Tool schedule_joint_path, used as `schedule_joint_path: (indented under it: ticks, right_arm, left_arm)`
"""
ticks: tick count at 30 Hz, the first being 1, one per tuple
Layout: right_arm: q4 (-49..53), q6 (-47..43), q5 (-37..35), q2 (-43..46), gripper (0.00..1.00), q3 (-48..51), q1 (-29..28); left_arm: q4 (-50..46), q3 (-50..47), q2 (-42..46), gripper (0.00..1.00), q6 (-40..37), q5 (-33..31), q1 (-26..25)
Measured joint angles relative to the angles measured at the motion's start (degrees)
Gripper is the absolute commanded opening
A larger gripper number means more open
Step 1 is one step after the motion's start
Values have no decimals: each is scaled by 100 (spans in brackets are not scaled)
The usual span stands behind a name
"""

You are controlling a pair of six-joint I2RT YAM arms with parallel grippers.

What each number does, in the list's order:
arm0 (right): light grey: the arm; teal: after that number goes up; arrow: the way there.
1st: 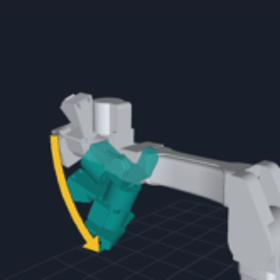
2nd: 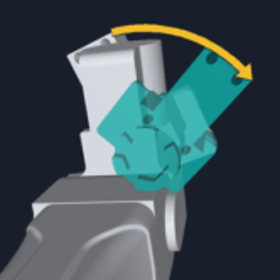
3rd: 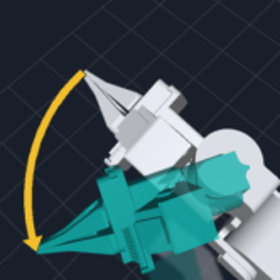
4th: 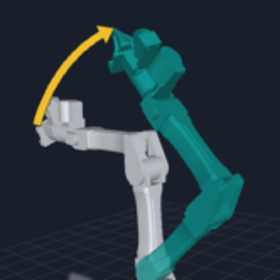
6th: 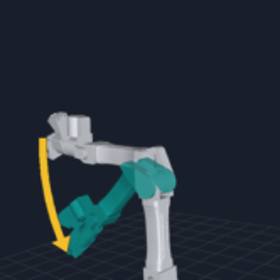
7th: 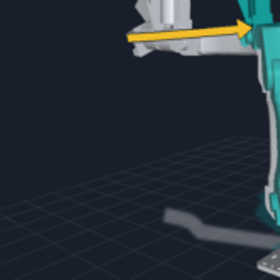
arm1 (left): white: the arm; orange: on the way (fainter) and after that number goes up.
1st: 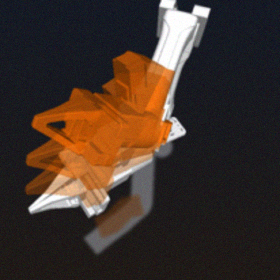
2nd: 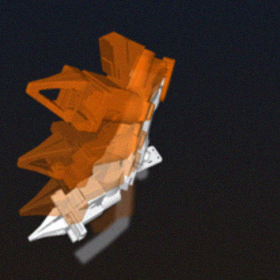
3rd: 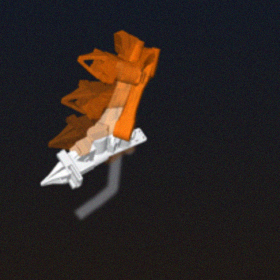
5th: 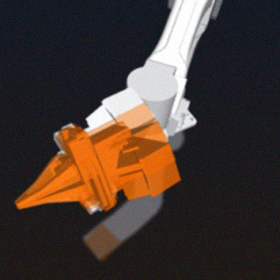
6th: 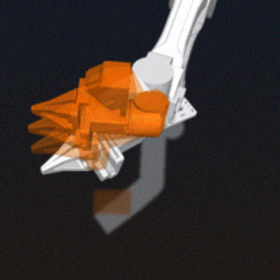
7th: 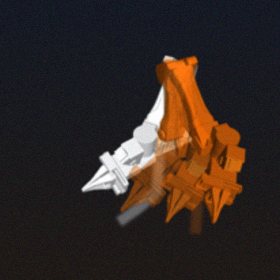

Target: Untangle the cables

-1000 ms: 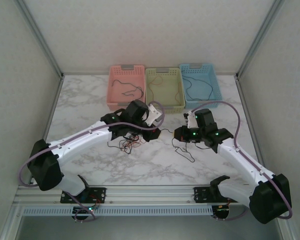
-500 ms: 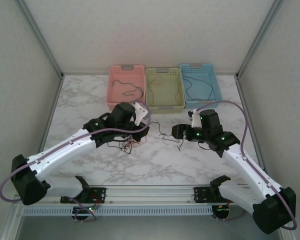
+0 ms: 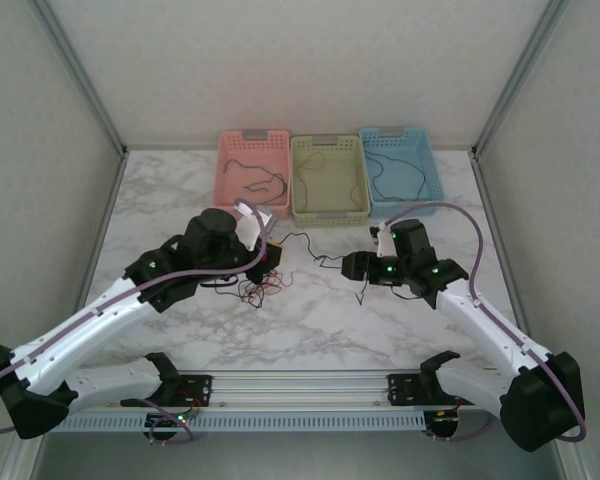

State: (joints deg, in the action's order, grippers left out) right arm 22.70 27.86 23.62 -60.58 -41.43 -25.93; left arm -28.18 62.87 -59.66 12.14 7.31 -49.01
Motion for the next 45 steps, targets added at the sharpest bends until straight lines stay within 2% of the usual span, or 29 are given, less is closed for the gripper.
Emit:
schedule_joint_path:
  ticks: [3, 7, 10, 16, 21, 25, 33, 34, 36, 38, 45]
  right_arm:
    - [68, 2, -197, 225, 68, 11, 2]
    - [350, 15, -855, 898, 69, 9, 2]
    - [605, 52, -1318, 1401, 69, 9, 2]
    - [1091, 111, -1703, 1853, 69, 9, 0]
    - [1401, 195, -1786, 2234, 69, 17, 0]
    - [1552, 273, -1779, 2487, 69, 22, 0]
    - [1742, 330, -1742, 2551, 69, 22, 0]
    - [1749, 328, -1742, 2551, 69, 22, 0]
    - [1746, 328, -1742, 2551, 69, 22, 0]
    - [1746, 328, -1742, 2549, 69, 22, 0]
    - [1744, 328, -1742, 2470, 70, 31, 0]
  left_arm:
    - [107, 20, 42, 0, 149, -396, 0]
    - [177, 428, -361, 0, 297, -1043, 63]
    - [350, 1027, -981, 0, 415, -1300, 308]
    - [702, 2277, -2686, 0, 675, -1670, 844]
    - [903, 3244, -4216, 0, 879, -1823, 1176]
    - [1067, 3731, -5106, 0, 935, -1838, 1283]
    - [1451, 4398, -6234, 0, 1032, -1744, 1270]
    - [1462, 4433, -6301, 2, 1051, -1709, 1270]
    - [1456, 4566, -6428, 12, 1084, -1648, 1270]
    - [1419, 4826, -6614, 14, 1110, -1569, 1270]
    - [1058, 5359, -7044, 46, 1141, -1008, 1257]
